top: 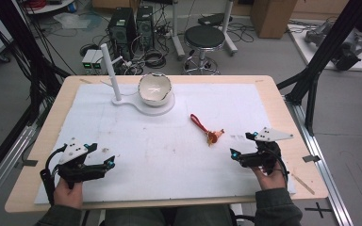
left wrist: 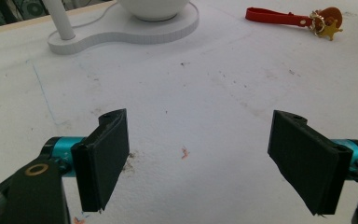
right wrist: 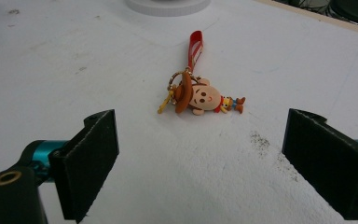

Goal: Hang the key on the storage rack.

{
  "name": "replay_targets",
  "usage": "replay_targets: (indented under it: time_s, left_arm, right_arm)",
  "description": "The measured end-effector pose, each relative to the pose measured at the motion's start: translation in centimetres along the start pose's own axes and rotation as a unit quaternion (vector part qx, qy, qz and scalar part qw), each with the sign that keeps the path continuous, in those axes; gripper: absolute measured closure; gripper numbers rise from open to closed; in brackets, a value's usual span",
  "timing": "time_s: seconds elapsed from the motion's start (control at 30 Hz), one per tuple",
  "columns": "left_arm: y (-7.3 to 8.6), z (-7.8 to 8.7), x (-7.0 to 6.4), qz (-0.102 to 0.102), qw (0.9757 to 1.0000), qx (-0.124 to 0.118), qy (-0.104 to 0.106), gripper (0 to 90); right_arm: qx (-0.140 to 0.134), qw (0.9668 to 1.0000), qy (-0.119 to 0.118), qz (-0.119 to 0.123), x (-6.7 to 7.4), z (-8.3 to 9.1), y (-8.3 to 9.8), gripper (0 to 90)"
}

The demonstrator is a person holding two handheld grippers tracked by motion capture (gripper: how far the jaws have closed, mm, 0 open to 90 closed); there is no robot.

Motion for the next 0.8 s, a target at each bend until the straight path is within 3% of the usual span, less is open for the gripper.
replay_targets:
  time_s: [0.8]
  left_arm:
    - [-0.05, 0.19, -0.03, 0.002, 1.0, -0.008, 0.003, 21.0]
  right_arm:
    - [-0.011, 0.9999, -0.003, 0.005, 0.51, 0.26, -0.4, 9.7]
Point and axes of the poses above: each handheld gripper's, and its own axes: z roughly backward along the jaws, y roughly out of its underside, x roughly to its left, the point moved 9 cm from there along -z, roughly forward along the jaws, and after that the axes turned 8 degrees about z, right-handed, at the moved point
